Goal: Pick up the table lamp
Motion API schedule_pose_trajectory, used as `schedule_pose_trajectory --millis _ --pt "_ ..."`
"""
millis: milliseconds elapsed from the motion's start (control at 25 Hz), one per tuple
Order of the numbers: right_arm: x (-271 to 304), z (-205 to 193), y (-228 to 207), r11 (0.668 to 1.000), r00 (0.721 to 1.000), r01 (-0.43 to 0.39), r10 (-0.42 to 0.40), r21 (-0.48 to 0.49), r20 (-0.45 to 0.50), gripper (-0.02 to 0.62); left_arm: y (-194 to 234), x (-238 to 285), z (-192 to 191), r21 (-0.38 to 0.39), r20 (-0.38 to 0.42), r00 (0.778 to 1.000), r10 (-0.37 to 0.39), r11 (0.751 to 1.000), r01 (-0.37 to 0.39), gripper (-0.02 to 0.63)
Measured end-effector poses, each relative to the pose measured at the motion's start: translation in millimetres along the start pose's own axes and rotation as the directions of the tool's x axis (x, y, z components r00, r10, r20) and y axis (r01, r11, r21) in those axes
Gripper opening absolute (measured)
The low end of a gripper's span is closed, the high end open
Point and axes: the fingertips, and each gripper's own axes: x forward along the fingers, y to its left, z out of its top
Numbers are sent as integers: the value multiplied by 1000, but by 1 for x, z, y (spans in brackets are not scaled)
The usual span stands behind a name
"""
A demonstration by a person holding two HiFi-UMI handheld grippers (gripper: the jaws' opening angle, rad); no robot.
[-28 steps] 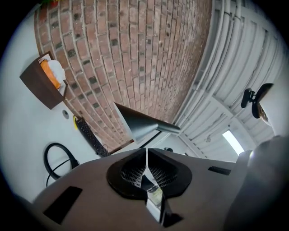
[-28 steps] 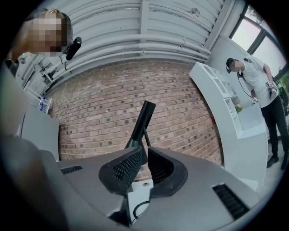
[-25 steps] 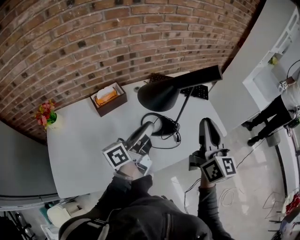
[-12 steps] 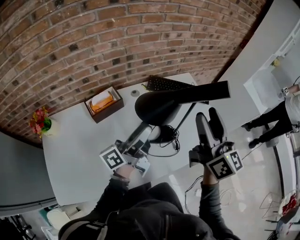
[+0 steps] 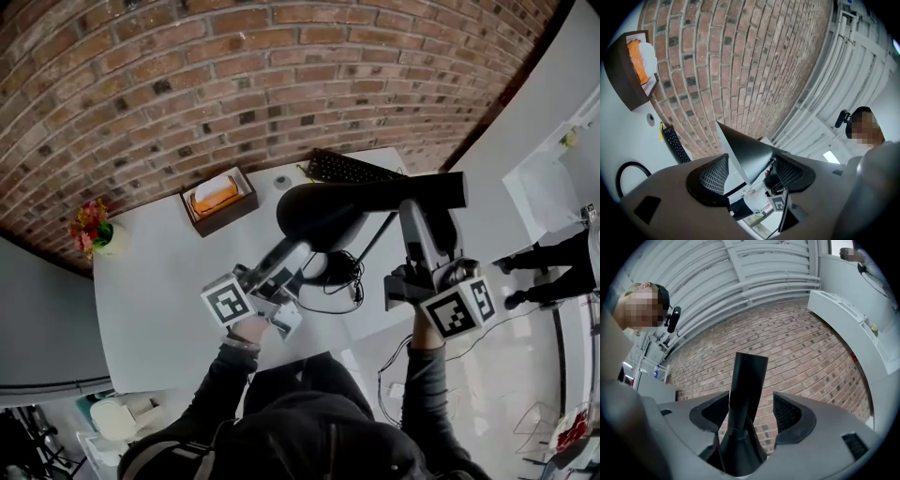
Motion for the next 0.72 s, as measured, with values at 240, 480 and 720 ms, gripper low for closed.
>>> schedule_pose_trajectory --millis 240,480,720 --pt "14 0 3 996 996 -86 87 -5 8 252 2 8 -3 38 -7 1000 12 999 -11 280" --pt "22 14 10 992 991 -124 124 -4 56 250 4 11 -3 27 24 1000 18 999 -19 124" --pt "24 13 5 991 991 -130 128 27 42 233 3 15 -4 -11 14 1000 -14 1000 14 106"
